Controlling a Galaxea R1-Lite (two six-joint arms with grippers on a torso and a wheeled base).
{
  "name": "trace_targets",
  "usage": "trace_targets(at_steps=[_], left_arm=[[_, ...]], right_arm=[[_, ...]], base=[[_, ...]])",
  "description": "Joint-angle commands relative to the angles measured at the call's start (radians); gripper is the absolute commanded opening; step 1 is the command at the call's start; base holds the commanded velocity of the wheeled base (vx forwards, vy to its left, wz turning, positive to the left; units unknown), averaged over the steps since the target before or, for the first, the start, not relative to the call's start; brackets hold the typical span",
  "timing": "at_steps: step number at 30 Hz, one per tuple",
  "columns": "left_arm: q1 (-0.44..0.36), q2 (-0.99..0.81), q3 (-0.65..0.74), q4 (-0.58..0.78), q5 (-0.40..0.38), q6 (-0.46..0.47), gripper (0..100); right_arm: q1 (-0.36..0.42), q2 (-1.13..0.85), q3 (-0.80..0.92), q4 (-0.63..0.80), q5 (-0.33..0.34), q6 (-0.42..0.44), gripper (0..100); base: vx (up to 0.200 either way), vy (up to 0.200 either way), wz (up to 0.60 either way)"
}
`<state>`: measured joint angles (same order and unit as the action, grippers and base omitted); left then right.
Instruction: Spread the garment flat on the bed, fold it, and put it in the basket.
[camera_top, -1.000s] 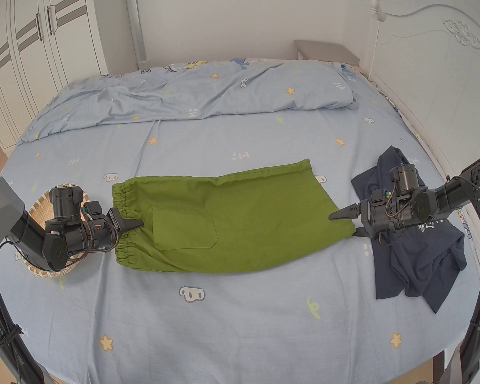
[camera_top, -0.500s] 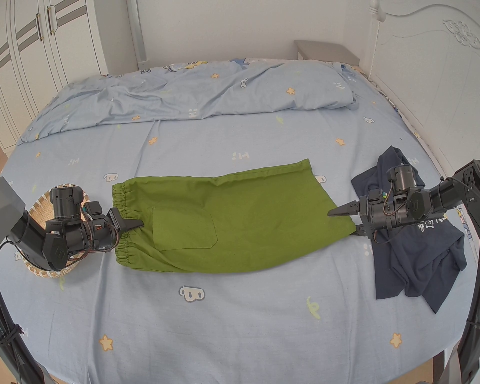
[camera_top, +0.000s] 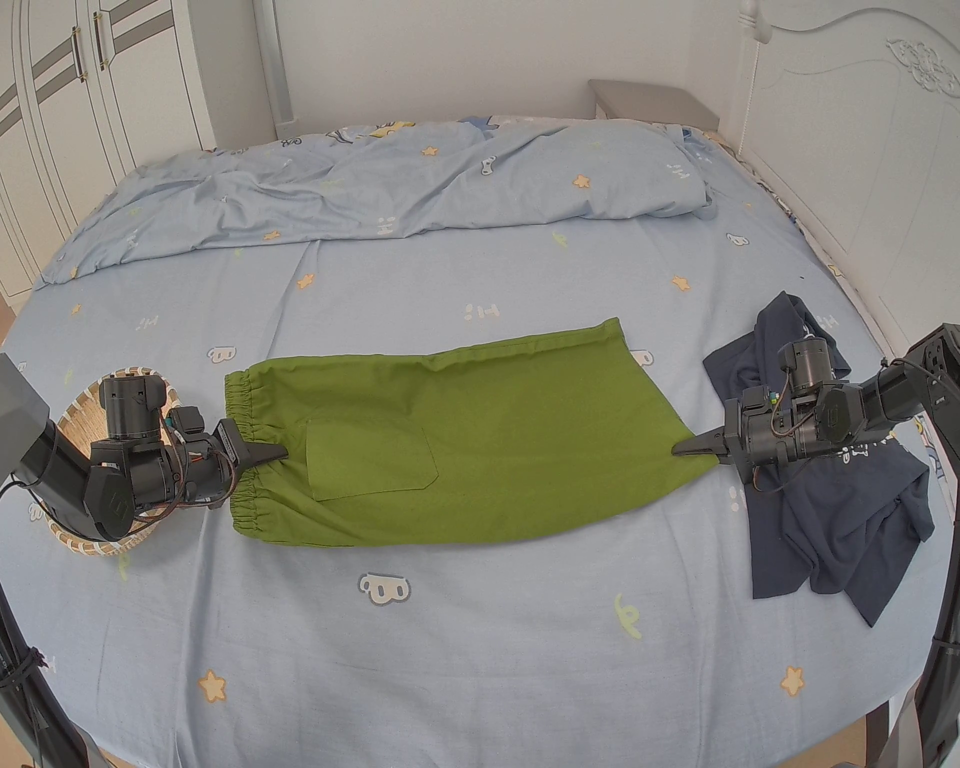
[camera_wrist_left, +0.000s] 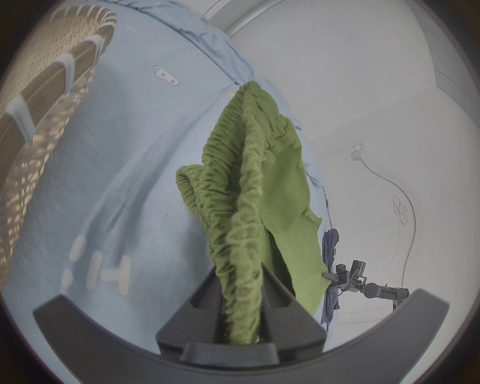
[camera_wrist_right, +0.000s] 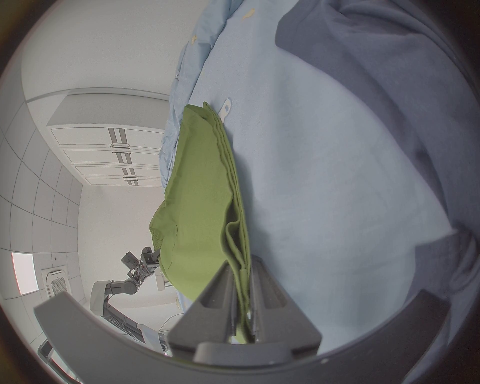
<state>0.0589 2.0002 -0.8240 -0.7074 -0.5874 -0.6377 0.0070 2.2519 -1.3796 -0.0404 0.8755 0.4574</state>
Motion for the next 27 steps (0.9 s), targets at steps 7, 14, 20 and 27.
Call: trace_targets(at_steps=[7,14,20,27], left_arm=[[0.004,-0.155,-0.024,0.307,-0.064,0.021,0],[0.024,-0.251,-0.006,0.477,-0.068,0.101,0],[0.075,-0.342,0.103,0.629,-0.069,0.257,0],[0.096,-0.431,0.321,0.628,-0.069,0.348,0]], right_arm=[[0.027,-0.336,0.24,0.045,0.0,-0.033,0],[0.019,-0.488,0.427,0.171,-0.012,-0.171,0],[0.03,-0.558,0.685,0.16,-0.064,-0.307,0],[0.09,-0.63,0.955,0.034,-0.079,-0.353,0]], base=[[0.0,0.0,0.0],[0.0,0.0,0.0],[0.0,0.0,0.0],[0.0,0.0,0.0]])
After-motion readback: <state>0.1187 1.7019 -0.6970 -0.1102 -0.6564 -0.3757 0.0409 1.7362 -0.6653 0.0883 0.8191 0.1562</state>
